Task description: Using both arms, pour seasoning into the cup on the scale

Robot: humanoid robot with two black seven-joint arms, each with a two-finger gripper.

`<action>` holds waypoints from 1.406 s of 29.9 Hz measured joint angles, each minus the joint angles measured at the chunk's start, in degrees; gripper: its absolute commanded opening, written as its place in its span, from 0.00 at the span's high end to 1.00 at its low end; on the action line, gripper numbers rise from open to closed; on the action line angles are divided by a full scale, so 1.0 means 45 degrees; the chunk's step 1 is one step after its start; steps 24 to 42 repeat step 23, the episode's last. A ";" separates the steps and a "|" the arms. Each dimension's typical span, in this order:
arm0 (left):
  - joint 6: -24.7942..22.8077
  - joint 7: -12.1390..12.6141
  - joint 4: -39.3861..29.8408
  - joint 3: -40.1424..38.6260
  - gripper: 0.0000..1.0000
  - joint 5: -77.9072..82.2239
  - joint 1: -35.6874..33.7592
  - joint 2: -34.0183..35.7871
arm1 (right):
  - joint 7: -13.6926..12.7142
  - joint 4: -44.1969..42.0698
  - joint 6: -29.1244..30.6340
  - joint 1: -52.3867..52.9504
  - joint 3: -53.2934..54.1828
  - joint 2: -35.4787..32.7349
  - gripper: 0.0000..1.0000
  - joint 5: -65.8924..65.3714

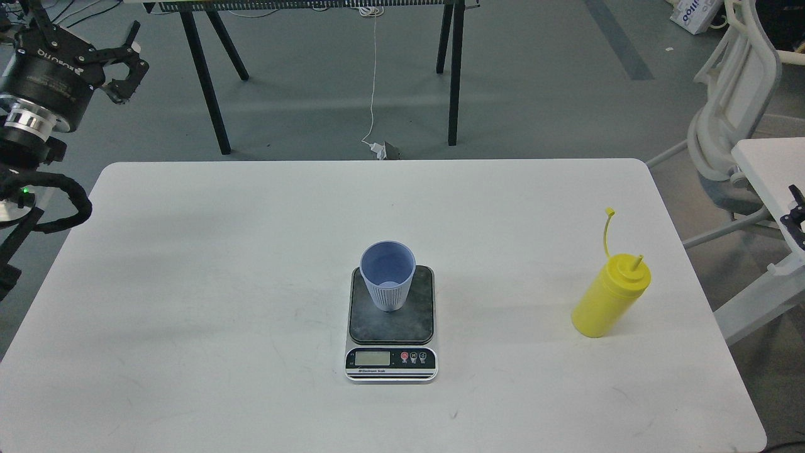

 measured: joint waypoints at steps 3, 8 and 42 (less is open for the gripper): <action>-0.0022 -0.0014 0.0000 0.0000 0.00 -0.0008 0.0069 -0.0271 | -0.0178 -0.0606 0.0000 0.1696 -0.0870 0.0581 0.02 -0.0296; -0.0087 -0.0019 0.0335 -0.0001 0.00 -0.0005 0.0108 -0.0814 | -0.0401 -0.0791 0.0000 0.3583 -0.1527 0.1682 0.02 -0.0321; -0.0306 -0.0056 0.0830 -0.0097 0.00 -0.0091 0.0503 -0.1489 | -0.0418 -0.2278 0.0000 0.4695 -0.0077 0.4746 0.02 -0.0266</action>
